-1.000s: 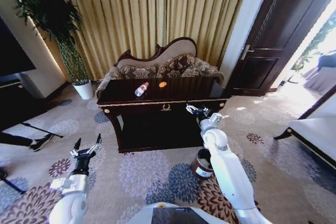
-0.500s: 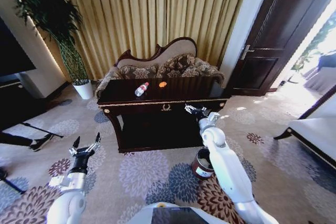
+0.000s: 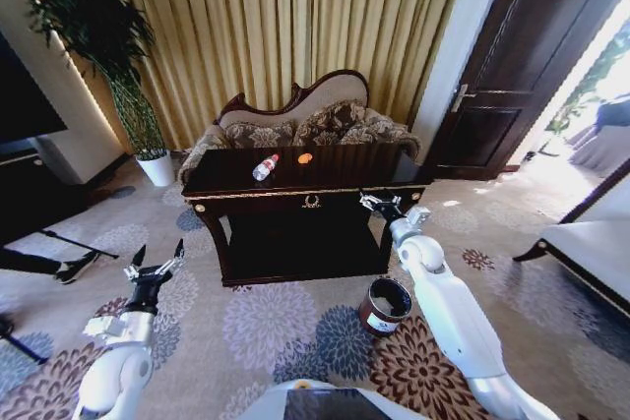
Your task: Move to the front of the table and place the trash on the table into the trash bin.
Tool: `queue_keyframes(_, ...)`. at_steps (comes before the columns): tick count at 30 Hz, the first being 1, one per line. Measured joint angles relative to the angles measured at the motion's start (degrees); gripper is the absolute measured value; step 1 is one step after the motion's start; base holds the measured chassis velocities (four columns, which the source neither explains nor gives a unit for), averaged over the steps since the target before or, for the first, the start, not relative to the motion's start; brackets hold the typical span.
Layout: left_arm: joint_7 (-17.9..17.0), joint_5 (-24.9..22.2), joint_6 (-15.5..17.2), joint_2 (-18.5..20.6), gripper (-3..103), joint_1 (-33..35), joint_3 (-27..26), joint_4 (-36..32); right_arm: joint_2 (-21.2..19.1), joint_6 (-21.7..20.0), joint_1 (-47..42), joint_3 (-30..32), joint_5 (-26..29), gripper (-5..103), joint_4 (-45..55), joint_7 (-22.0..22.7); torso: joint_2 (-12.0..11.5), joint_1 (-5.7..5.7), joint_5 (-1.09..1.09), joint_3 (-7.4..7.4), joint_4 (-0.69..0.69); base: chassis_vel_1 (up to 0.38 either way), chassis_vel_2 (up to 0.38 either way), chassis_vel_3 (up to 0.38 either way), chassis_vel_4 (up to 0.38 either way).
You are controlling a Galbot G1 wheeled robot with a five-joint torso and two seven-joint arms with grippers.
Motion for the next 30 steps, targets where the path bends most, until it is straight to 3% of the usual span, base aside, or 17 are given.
queue_keyframes(8,-1.83,-0.46,1.38,0.45,100,-0.45,-0.23,-0.76,1.24,-0.06,-0.29,-0.43,-1.89,100,-0.01,-0.07,0.00,0.00,-0.01,0.00,0.00,0.000,0.000,0.000,0.000)
queue_keyframes(10,-4.59,-1.59,5.77,0.95,100,-0.56,-0.29,-2.75,1.44,-0.07,-0.42,-0.45,-2.22,100,-0.18,-0.05,0.00,0.00,-0.01,0.00,0.00,0.000,0.000,0.000,0.000)
queue_keyframes(11,-4.59,-1.59,5.77,0.95,100,-0.56,-0.29,-2.75,1.44,-0.07,-0.42,-0.45,-2.22,100,-0.18,-0.05,0.00,0.00,-0.01,0.00,0.00,0.000,0.000,0.000,0.000)
queue_keyframes(14,-9.35,-3.58,12.71,2.86,100,-1.56,-0.67,-5.57,1.30,-0.07,-0.62,0.06,-2.38,100,-0.29,-0.05,0.00,0.00,-0.01,0.00,-0.01,0.000,0.000,0.000,0.000)
queue_keyframes(15,-9.35,-3.58,12.71,2.86,100,-1.56,-0.67,-5.57,1.30,-0.07,-0.62,0.06,-2.38,100,-0.29,-0.05,0.00,0.00,-0.01,0.00,-0.01,0.000,0.000,0.000,0.000)
queue_keyframes(17,-11.83,-5.22,17.34,4.81,100,-2.47,-1.72,-6.87,1.10,-0.06,-0.87,0.52,-2.39,100,-0.28,-0.06,0.00,0.00,-0.01,0.00,-0.01,0.000,0.000,0.000,0.000)
queue_keyframes(21,-13.53,-6.46,20.86,6.42,100,-3.32,-2.71,-7.59,1.00,-0.06,-1.17,0.79,-2.40,100,-0.22,-0.06,0.00,0.00,0.00,0.00,-0.01,0.000,0.000,0.000,0.000)
queue_keyframes(23,-15.93,-8.14,25.25,7.77,100,-3.80,-3.60,-8.80,1.01,-0.06,-1.35,0.94,-2.43,100,-0.13,-0.04,0.00,0.00,-0.01,0.00,-0.02,0.000,0.000,0.000,0.000)
queue_keyframes(24,-15.93,-8.14,25.25,7.77,100,-3.80,-3.60,-8.80,1.01,-0.06,-1.35,0.94,-2.43,100,-0.13,-0.04,0.00,0.00,-0.01,0.00,-0.02,0.000,0.000,0.000,0.000)
queue_keyframes(25,-17.50,-9.29,28.12,8.22,100,-3.92,-4.27,-9.90,1.04,-0.05,-1.37,0.95,-2.66,100,-0.12,-0.03,0.00,0.00,-0.01,0.00,-0.01,0.000,0.000,0.000,0.000)
queue_keyframes(30,-18.85,-9.76,30.35,9.20,100,-3.92,-5.31,-10.99,1.08,-0.04,-1.23,0.80,-2.87,100,-0.12,-0.02,0.00,0.00,-0.01,0.00,-0.01,0.000,0.000,0.000,0.000)
